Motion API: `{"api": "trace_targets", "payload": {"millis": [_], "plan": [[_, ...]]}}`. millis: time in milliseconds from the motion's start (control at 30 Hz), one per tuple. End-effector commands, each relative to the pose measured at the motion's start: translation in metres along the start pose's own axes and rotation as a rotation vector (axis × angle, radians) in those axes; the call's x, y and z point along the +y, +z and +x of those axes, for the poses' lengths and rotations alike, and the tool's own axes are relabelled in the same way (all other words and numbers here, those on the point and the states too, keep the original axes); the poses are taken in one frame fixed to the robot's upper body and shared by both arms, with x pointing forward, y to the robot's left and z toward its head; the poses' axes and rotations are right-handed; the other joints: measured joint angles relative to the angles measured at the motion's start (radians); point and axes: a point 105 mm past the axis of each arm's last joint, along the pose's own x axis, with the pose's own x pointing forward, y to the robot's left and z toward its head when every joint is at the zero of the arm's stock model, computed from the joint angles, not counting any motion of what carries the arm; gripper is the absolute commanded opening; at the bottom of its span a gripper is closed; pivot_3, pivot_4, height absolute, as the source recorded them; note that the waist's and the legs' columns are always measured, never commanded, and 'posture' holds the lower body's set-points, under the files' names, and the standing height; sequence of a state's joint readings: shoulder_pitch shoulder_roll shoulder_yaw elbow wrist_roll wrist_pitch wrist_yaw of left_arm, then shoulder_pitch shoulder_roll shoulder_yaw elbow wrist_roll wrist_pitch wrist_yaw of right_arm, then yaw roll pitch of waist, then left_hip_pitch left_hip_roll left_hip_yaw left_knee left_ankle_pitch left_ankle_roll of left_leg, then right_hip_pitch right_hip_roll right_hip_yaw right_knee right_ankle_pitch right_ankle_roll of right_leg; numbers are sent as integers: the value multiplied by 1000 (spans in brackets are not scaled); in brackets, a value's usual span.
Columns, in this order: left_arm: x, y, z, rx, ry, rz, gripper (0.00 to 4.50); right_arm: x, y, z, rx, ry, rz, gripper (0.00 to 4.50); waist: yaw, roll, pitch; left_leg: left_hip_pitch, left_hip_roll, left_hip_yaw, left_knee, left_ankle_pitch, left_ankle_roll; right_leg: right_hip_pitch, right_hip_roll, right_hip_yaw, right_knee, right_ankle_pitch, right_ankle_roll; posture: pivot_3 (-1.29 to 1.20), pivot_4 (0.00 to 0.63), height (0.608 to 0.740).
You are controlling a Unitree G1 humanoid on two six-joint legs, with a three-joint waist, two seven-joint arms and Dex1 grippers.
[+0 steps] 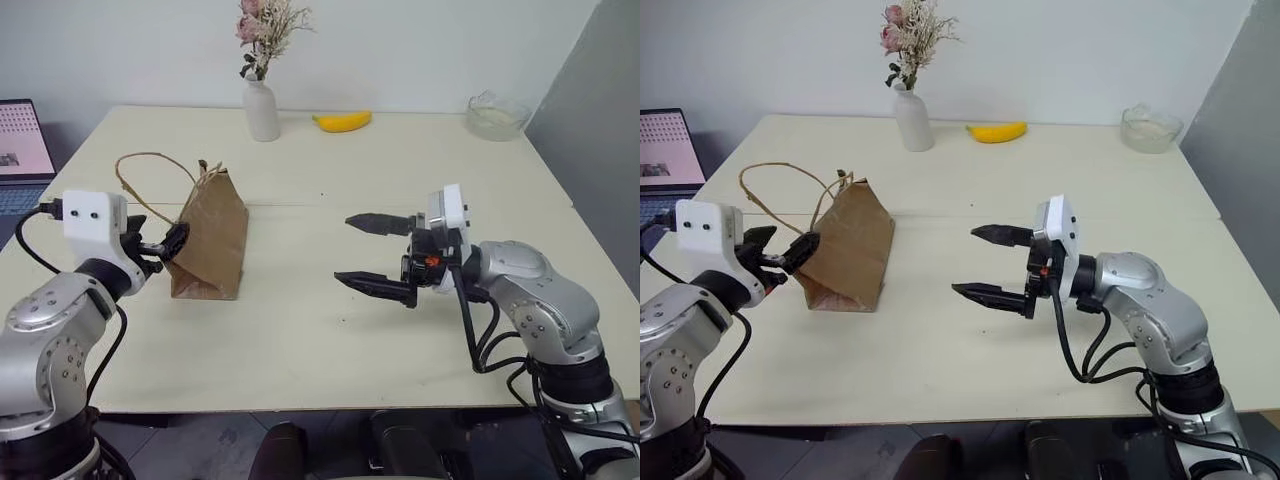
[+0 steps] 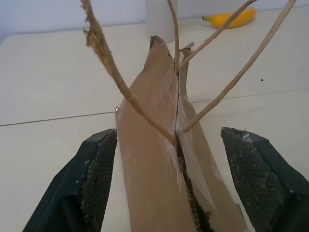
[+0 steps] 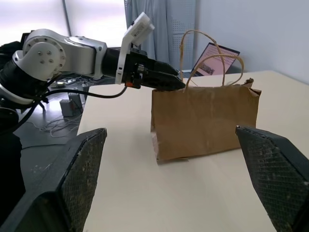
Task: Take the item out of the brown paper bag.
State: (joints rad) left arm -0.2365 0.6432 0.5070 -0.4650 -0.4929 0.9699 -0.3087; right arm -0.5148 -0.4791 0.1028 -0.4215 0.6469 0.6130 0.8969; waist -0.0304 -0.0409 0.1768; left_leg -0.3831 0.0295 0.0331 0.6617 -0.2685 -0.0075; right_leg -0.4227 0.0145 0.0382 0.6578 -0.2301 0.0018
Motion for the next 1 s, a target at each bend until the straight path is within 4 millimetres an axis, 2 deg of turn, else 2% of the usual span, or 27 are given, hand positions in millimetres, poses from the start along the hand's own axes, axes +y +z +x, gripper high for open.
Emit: {"api": "trace_targets", "payload": {"millis": [33, 267, 300, 367, 700, 867, 1000], "plan": [[1, 15, 6, -51, -21, 17, 3600, 7, 15, 4, -21, 51, -55, 4500, 0, 0, 0, 0, 0, 0, 0, 0, 0, 0, 0, 0, 0, 0, 0, 0, 150, 740], [3, 32, 18, -94, -57, 50, 3600, 6, 19, 6, -12, 69, -69, 4500, 1, 0, 0, -2, 0, 0, 0, 0, 0, -1, 0, 0, 0, 0, 0, 0, 150, 740], [4, 36, 19, -100, -58, 59, 3425, 6, 19, 7, -11, 71, -71, 4500, 1, 0, 0, -2, 0, 0, 0, 0, 0, -1, 0, 0, 0, 0, 0, 0, 150, 740], [7, 42, 21, -110, -60, 79, 3029, 7, 20, 7, -9, 74, -75, 4500, 1, 0, 0, -2, 0, 0, 0, 0, 0, -1, 0, 0, 0, 0, 0, 0, 150, 740], [10, 58, 26, -107, -158, 218, 37, 6, 19, 8, -5, 65, -78, 4500, 0, 0, 1, -2, 0, 0, 0, 0, 0, -2, -1, 0, 0, 0, 0, 0, 150, 740], [0, 70, 26, -145, -265, 427, 37, 5, 16, 5, 2, 52, -83, 4500, 1, 0, 1, -2, 0, 1, -1, 0, 0, -2, -1, 0, -1, 0, 0, 0, 150, 740], [-19, 90, 28, -243, -382, 714, 37, 0, 13, -1, 17, 7, -110, 4500, 5, 0, 1, -4, 0, 1, -1, 0, 0, -3, -1, 0, -1, 0, -1, 0, 150, 740]]}}
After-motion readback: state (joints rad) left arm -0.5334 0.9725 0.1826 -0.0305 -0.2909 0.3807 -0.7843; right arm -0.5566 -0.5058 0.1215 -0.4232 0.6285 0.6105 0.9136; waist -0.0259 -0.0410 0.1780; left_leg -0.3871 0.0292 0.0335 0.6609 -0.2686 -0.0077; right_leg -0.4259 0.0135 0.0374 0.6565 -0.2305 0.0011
